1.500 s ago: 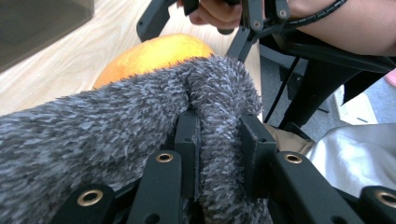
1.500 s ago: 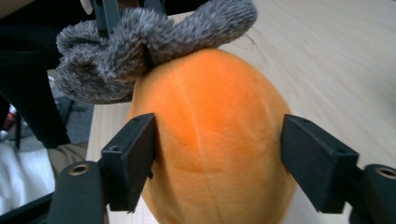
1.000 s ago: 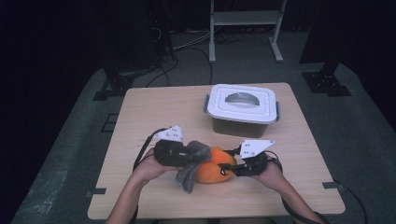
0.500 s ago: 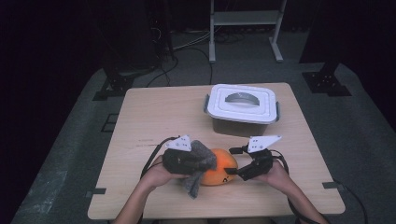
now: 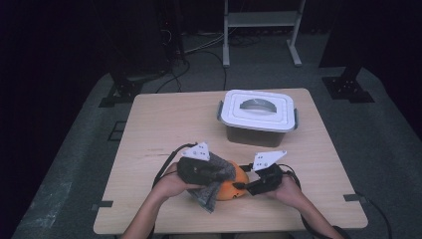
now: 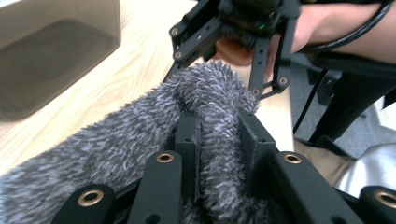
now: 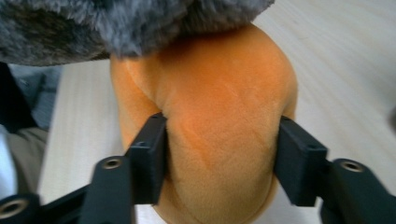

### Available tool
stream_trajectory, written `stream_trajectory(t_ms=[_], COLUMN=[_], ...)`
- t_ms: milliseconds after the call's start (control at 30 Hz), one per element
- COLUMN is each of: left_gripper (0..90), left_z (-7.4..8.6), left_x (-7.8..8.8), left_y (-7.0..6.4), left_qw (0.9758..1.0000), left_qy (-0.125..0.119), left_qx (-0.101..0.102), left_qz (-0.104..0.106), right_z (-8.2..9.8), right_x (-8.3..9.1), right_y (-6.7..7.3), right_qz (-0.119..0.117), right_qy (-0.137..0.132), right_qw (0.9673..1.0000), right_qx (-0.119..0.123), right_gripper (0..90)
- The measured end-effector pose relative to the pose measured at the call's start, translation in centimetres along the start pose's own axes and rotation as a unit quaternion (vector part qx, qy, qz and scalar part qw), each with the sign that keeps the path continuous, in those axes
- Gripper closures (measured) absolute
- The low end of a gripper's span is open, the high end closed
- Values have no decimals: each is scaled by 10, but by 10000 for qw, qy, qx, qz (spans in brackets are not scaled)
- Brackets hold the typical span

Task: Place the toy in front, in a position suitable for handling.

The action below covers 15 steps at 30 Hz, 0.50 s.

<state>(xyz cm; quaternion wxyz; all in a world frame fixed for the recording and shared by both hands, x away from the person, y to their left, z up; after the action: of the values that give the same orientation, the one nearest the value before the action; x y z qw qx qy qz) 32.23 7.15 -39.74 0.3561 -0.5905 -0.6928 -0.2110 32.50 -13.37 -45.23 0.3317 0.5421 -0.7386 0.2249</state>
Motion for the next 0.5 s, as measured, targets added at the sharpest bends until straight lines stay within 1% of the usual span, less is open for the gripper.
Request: stream_trajectory(t_ms=[33,100,133,167,200,267,300,400,500], left_gripper=[720,720,720,721,721,721,721,723,723], left_z=[-1,-2,-2,-1,0,5,9,20,34], left_x=[1,3,4,5,5,5,6,9,15], left_y=[1,2,2,1,1,2,3,4,4], left_qw=[10000,10000,9999,9999,9999,9997,9998,9999,9998], left_qy=[-62,-68,-46,-12,37,111,93,23,49], left_qx=[34,4,-24,-30,-49,-63,-47,21,84], left_qz=[-7,-66,-101,-132,-158,-204,-197,-138,-182], right_z=[-1,-1,-1,-2,-2,-1,0,4,4], right_x=[1,3,4,6,7,8,7,8,8], right_y=[-1,-3,-4,-4,-5,-6,-7,-8,-6], right_qz=[104,212,307,426,467,472,428,347,339], right_qy=[26,-10,-22,4,16,16,0,-12,-12], right_qw=[9999,9997,9993,9986,9983,9982,9985,9987,9987], right_qx=[77,126,195,320,362,371,330,366,379], right_gripper=[444,467,473,477,478,479,479,478,475])
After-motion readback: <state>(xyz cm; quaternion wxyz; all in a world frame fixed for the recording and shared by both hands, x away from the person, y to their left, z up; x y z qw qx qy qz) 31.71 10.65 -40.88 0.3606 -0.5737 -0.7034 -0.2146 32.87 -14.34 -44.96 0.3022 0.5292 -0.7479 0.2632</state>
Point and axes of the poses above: each handheld gripper's, and its own axes: x roughly backward along the jaws, z roughly out of its underside, y roughly to its left, the point moved 3 cm from there along -x, roughly forward along the jaws, and after that the axes turned 14 degrees about y, right-handed, at the moved point
